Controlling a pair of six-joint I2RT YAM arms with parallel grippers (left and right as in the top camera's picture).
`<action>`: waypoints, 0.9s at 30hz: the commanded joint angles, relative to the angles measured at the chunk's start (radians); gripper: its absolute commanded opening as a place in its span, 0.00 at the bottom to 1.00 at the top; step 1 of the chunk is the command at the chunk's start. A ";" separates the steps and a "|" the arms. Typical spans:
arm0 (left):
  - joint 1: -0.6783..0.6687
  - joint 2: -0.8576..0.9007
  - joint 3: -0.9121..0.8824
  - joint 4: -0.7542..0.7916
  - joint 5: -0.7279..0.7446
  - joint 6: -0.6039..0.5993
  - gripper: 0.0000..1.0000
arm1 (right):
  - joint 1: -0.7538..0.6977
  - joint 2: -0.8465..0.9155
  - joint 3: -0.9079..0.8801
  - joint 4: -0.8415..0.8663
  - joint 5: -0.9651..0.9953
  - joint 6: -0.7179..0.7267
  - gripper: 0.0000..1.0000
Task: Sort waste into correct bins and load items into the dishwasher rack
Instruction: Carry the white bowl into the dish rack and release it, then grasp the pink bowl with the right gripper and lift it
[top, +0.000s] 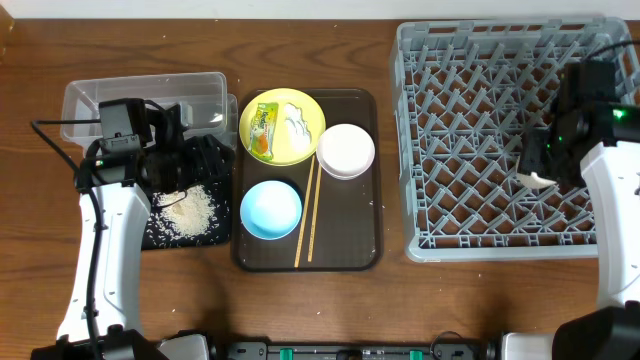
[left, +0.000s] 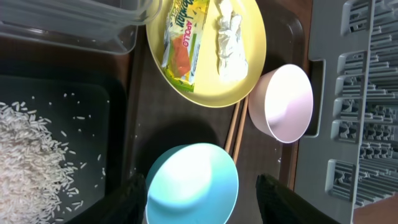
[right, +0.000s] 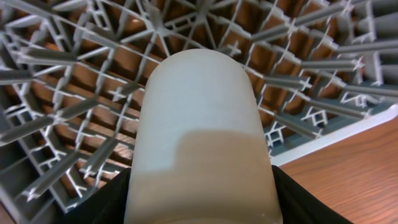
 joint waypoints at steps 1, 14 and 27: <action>0.002 -0.008 0.006 -0.011 -0.009 0.006 0.59 | -0.014 0.001 -0.063 0.038 -0.053 0.018 0.01; 0.002 -0.008 0.006 -0.020 -0.009 0.006 0.60 | -0.013 0.001 -0.203 0.145 -0.082 0.018 0.99; 0.002 -0.008 0.006 -0.085 -0.194 -0.002 0.67 | 0.028 -0.004 -0.043 0.219 -0.353 -0.058 0.97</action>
